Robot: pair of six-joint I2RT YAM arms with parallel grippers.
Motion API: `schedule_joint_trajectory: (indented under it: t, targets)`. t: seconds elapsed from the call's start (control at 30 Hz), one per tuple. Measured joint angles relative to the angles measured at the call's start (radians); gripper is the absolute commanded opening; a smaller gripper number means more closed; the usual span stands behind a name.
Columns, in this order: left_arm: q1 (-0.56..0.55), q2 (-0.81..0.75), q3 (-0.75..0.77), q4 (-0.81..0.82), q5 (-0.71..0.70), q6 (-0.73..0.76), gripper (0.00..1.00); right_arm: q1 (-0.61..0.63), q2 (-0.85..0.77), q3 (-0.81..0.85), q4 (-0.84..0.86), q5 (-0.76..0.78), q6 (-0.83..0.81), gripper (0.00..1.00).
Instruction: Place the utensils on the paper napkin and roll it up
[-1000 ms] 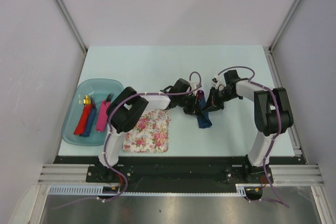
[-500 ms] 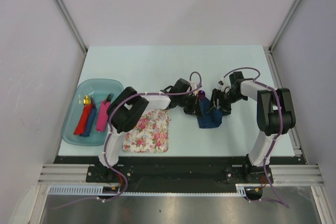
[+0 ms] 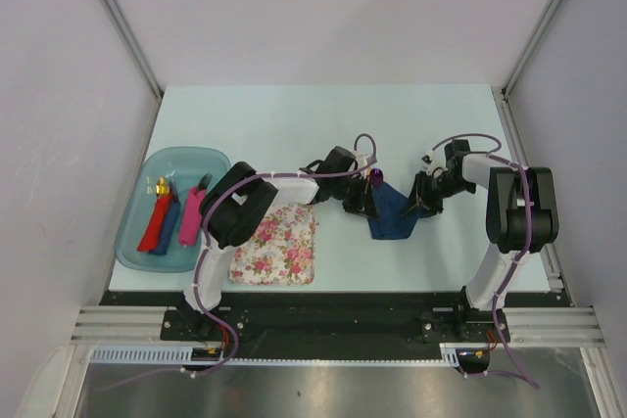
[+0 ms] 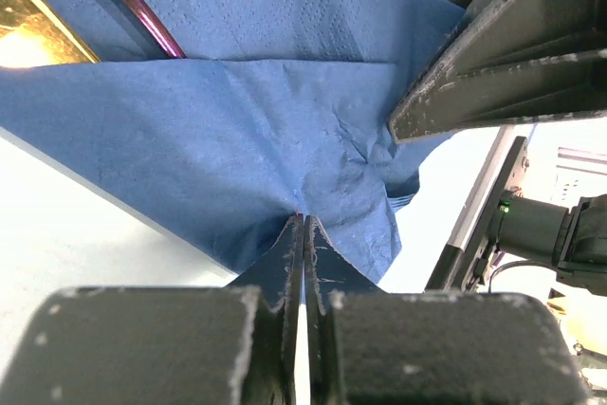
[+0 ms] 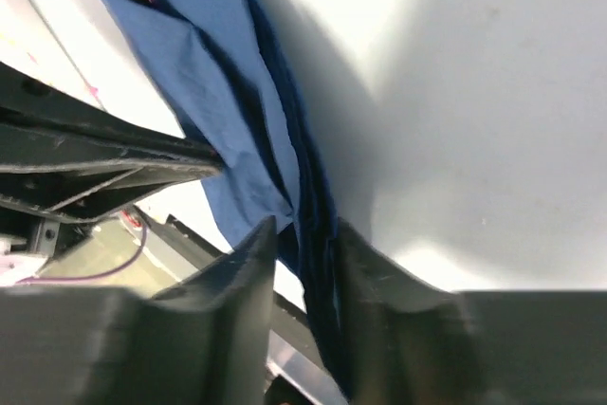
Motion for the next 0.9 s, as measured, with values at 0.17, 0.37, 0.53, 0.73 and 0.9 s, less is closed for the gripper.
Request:
schedule_joint_trajectory:
  t: [0.17, 0.37, 0.53, 0.73, 0.9]
  targets:
    - [0.000, 0.000, 0.000, 0.000, 0.000, 0.000, 0.00, 0.015, 0.000, 0.002, 0.023, -0.075, 0.031, 0.00]
    - [0.000, 0.000, 0.000, 0.000, 0.000, 0.000, 0.00, 0.098, 0.000, 0.020, 0.060, -0.129, 0.073, 0.00]
    - [0.000, 0.000, 0.000, 0.000, 0.000, 0.000, 0.00, 0.153, 0.002, 0.031, 0.079, -0.127, 0.080, 0.00]
    - [0.002, 0.000, 0.000, 0.001, 0.001, -0.001, 0.00, 0.159, 0.053, 0.031, 0.081, -0.089, 0.076, 0.00]
    - [0.005, -0.003, -0.011, 0.019, 0.006, -0.015, 0.01, 0.153, 0.077, 0.031, 0.076, -0.083, 0.076, 0.00]
